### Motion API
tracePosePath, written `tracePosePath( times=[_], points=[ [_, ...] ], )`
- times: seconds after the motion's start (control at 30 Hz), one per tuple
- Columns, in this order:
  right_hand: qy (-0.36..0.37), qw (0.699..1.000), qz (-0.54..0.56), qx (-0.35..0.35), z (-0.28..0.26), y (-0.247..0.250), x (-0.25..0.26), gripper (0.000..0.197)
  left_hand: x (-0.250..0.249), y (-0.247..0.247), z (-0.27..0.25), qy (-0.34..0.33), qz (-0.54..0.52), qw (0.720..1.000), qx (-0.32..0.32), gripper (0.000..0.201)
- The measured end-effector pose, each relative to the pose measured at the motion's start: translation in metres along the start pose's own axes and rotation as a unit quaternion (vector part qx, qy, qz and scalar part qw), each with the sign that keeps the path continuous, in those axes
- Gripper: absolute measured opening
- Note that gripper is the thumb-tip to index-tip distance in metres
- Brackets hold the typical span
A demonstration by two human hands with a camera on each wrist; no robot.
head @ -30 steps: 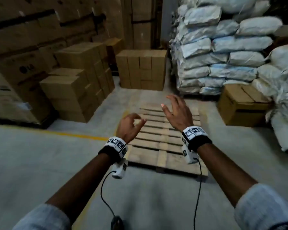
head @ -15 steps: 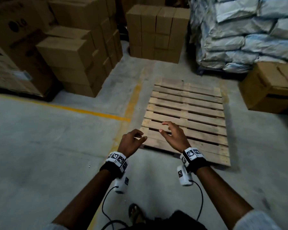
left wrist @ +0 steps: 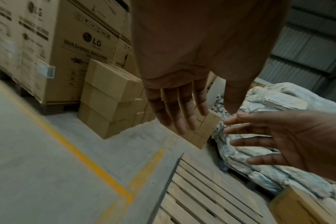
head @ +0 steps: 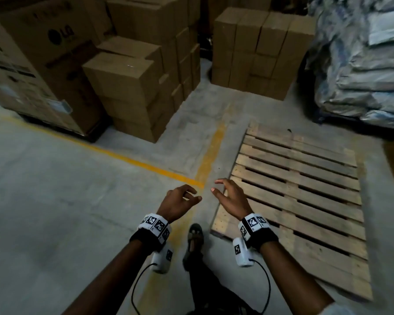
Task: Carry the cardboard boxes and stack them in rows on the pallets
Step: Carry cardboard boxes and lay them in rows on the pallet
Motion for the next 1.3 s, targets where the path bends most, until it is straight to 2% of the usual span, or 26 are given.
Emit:
tracePosePath(
  times=[0.1,0.23,0.43,0.53,0.67,0.83,0.97,1.03,1.17,1.3],
  points=[
    [0.006,1.000,0.014,0.014,0.089,-0.012,0.018,0.028,-0.002,0.051,0.070,0.018,0.013,1.000,-0.017,0.036],
    [0.024,0.999,0.013,0.045,0.185,-0.014,0.048,0.027,-0.013,0.117,0.149,0.023,0.038,0.999,-0.024,0.036],
    [0.065,0.995,-0.004,0.078,0.329,-0.012,0.099,0.029,-0.022,0.215,0.259,0.023,-0.004,0.989,-0.144,0.024],
    [0.077,0.993,-0.010,0.090,0.394,-0.013,0.119,0.029,-0.014,0.253,0.309,0.036,-0.027,0.983,-0.178,0.020],
    [0.085,0.991,-0.030,0.104,0.484,-0.025,0.138,0.030,0.001,0.302,0.383,0.043,-0.043,0.980,-0.191,0.021],
    [0.100,0.989,-0.052,0.097,0.621,-0.043,0.172,0.030,0.026,0.366,0.501,0.047,-0.076,0.978,-0.191,0.024],
    [0.090,0.986,-0.082,0.112,0.729,-0.049,0.216,0.031,0.036,0.432,0.594,0.069,-0.103,0.975,-0.184,0.023],
    [0.115,0.983,-0.090,0.115,0.780,-0.049,0.245,0.032,0.035,0.464,0.634,0.073,-0.128,0.969,-0.197,0.023],
    [0.120,0.980,-0.108,0.115,0.865,-0.051,0.279,0.036,0.044,0.503,0.696,0.114,-0.141,0.961,-0.209,0.027],
    [0.106,0.982,-0.098,0.125,0.937,-0.065,0.302,0.033,0.065,0.528,0.743,0.159,-0.151,0.947,-0.235,0.041]
  ],
)
Point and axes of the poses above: each hand's wrist, its own z-axis towards the middle knuckle, its own y-axis out of the back of the hand, x = y × z, the point moved 5 cm from there along z, towards the middle knuckle, and after that the axes turned 9 degrees about -z, right-handed, at the moved point
